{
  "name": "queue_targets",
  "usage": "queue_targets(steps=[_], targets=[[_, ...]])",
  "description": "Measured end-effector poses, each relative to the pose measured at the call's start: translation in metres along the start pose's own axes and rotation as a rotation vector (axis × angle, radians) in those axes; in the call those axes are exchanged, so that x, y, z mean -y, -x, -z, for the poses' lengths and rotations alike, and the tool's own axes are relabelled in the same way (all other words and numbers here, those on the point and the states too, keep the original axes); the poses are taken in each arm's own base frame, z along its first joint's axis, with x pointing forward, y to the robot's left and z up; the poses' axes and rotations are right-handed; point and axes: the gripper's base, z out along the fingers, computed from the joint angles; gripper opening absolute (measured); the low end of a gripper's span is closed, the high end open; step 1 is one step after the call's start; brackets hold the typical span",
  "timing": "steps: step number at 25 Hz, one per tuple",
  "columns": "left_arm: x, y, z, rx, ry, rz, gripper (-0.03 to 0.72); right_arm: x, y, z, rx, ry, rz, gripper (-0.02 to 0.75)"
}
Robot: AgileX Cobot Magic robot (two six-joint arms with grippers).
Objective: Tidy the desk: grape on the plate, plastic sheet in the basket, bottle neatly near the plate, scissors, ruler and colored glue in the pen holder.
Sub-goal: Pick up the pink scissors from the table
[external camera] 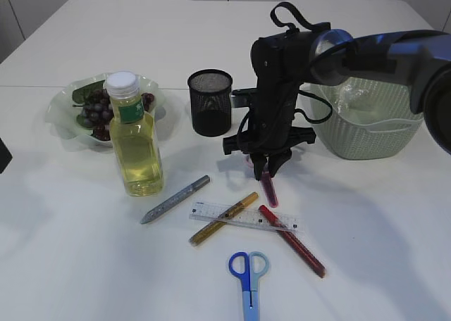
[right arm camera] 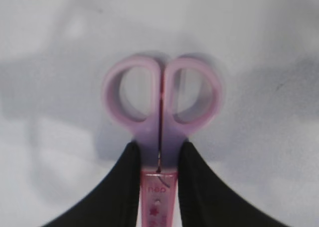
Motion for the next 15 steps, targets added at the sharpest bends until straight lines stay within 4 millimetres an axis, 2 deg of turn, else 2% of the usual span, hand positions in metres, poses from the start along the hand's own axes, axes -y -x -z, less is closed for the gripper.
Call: queue_targets(steps=[6,11,15], targets=[[0.001,0.0,0.0,0.003,-0.009,0.005,0.363,-0.003,0.0,0.002,0.0,0.03,0.018,0.18],[0.001,0.001,0.0,0.007,-0.01,0.006,0.363,-0.006,0.0,0.021,0.022,0.114,0.038,0.18],[0.001,0.001,0.0,0.007,-0.009,0.006,0.363,-0.001,0.002,0.036,0.041,0.178,0.048,0.18]])
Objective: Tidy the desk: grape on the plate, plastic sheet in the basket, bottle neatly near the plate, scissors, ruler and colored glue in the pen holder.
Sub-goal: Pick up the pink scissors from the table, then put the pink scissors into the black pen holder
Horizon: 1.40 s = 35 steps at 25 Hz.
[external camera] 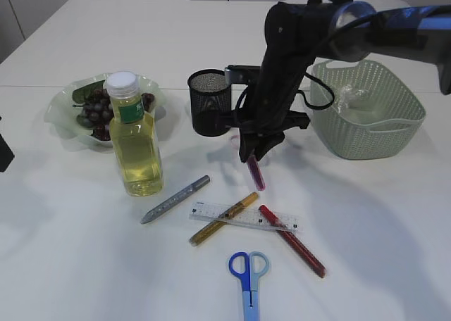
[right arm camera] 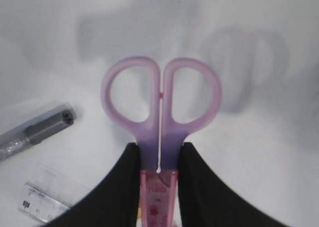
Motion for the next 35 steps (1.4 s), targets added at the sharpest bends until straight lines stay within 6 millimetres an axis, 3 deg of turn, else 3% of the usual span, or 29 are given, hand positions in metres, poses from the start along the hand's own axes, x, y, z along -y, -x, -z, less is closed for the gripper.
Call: queue_targets(steps=[6,13,18,31,35], targets=[[0.0,0.0,0.0,0.004,0.0,0.0,0.363,0.018,0.011,0.037,0.079,0.19,-0.006,0.18],[0.0,0.0,0.0,0.004,0.0,0.0,0.363,0.025,0.036,0.074,0.401,0.558,0.126,0.18],[0.0,0.0,0.0,0.004,0.0,0.0,0.363,0.022,0.05,0.084,0.622,0.566,0.25,0.18],[0.0,0.0,0.0,0.002,0.0,0.0,0.363,0.029,0.075,0.074,0.988,0.497,0.364,0.18],[0.0,0.0,0.0,0.002,0.0,0.0,0.363,0.033,0.081,0.054,1.05,0.534,0.33,0.18]])
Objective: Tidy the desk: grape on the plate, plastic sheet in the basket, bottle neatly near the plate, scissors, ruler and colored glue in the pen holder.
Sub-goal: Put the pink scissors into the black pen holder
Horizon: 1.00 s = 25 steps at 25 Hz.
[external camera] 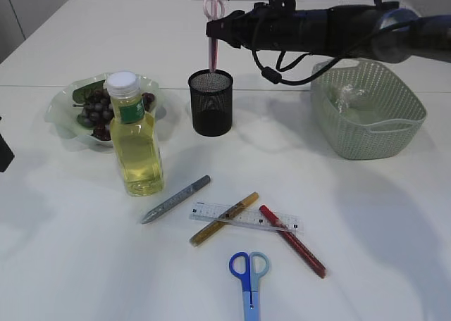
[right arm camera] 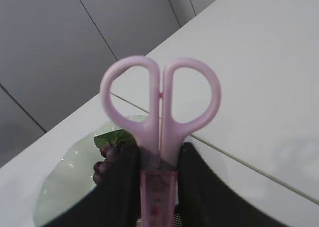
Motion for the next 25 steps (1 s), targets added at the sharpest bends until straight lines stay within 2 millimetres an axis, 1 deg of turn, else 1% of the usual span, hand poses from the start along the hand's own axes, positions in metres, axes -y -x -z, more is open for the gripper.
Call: queue_targets(steps=[3,7,10,15,22,24,25], targets=[[0.0,-0.0001,0.0,-0.002,0.0,0.0,0.363,0.0054,-0.0085,-0.0039,0.016,0.0,0.068,0.18],[0.0,-0.0001,0.0,-0.002,0.0,0.0,0.363,0.0054,-0.0088,-0.0043,0.024,0.006,0.106,0.184],[0.0,-0.0001,0.0,-0.002,0.0,0.0,0.363,0.0034,-0.0086,-0.0043,0.028,0.027,0.108,0.211],[0.0,0.0,0.0,0.0,0.0,0.0,0.363,0.0011,-0.0085,-0.0042,0.03,0.052,0.106,0.3],[0.0,-0.0002,0.0,-0.002,0.0,0.0,0.363,0.0001,-0.009,-0.0047,0.026,0.056,0.098,0.316],[0.0,-0.0001,0.0,-0.002,0.0,0.001,0.363,0.0005,-0.0082,-0.0031,-0.015,0.028,0.081,0.318],[0.0,-0.0001,0.0,-0.002,0.0,0.001,0.363,-0.0006,-0.0046,-0.0006,-0.044,0.003,0.063,0.319]])
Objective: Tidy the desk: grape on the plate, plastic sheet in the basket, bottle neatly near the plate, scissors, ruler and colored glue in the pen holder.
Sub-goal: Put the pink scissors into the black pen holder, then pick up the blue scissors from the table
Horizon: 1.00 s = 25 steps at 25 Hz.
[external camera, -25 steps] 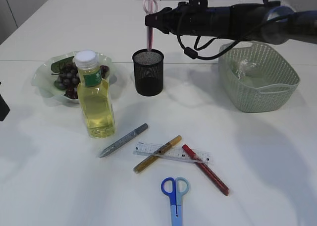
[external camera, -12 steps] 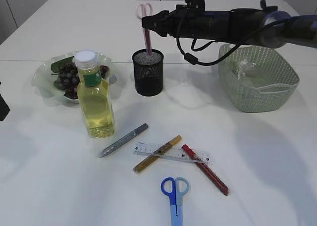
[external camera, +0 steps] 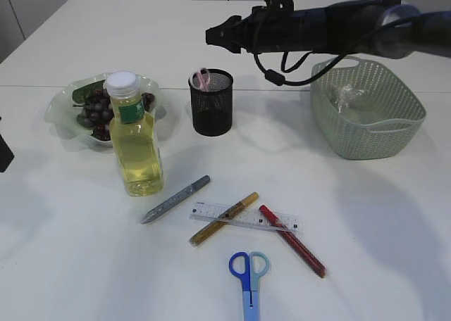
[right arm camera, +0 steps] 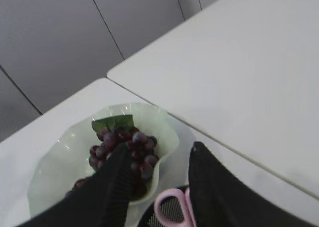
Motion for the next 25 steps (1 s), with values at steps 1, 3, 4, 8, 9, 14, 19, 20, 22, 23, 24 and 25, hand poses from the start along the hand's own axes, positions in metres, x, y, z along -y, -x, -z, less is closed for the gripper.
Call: queue_targets(steps=[1,3,4,8,9,14,19,20,22,23,24,25], targets=[[0.0,0.0,0.0,0.0,0.0,0.0,0.363,-0.002,0.005,0.004,-0.045,-0.022,-0.006,0.319],[0.0,0.0,0.0,0.0,0.0,0.0,0.363,-0.011,0.017,0.016,-0.147,-0.054,-0.002,0.32],[0.0,0.0,0.0,0.0,0.0,0.0,0.362,-0.019,0.027,0.024,-0.19,-0.055,-0.022,0.321],[0.0,0.001,0.0,0.006,0.001,0.0,0.363,-0.064,0.065,0.072,-0.452,-0.069,-0.032,0.321],[0.0,0.001,0.0,0.011,0.001,0.0,0.363,-0.076,0.071,0.082,-0.517,-0.093,-0.012,0.321],[0.0,0.003,0.0,0.036,0.004,0.0,0.363,-0.129,0.101,0.127,-0.681,-0.247,-0.015,0.321],[0.0,0.003,0.0,0.034,0.004,0.0,0.363,-0.169,0.104,0.146,-0.714,-0.341,-0.007,0.321],[0.0,0.003,0.0,0.032,0.004,0.0,0.363,-0.177,0.102,0.151,-0.723,-0.357,-0.003,0.321],[0.0,0.003,0.0,0.031,0.003,0.0,0.363,-0.194,0.097,0.161,-0.742,-0.367,-0.005,0.321],[0.0,0.003,0.0,0.031,0.003,0.0,0.362,-0.2,0.093,0.166,-0.753,-0.367,-0.013,0.321],[0.0,0.003,0.0,0.031,0.003,0.0,0.363,-0.205,0.09,0.172,-0.757,-0.372,-0.029,0.321],[0.0,0.003,0.0,0.031,0.003,0.0,0.362,-0.208,0.085,0.176,-0.77,-0.375,-0.048,0.321]])
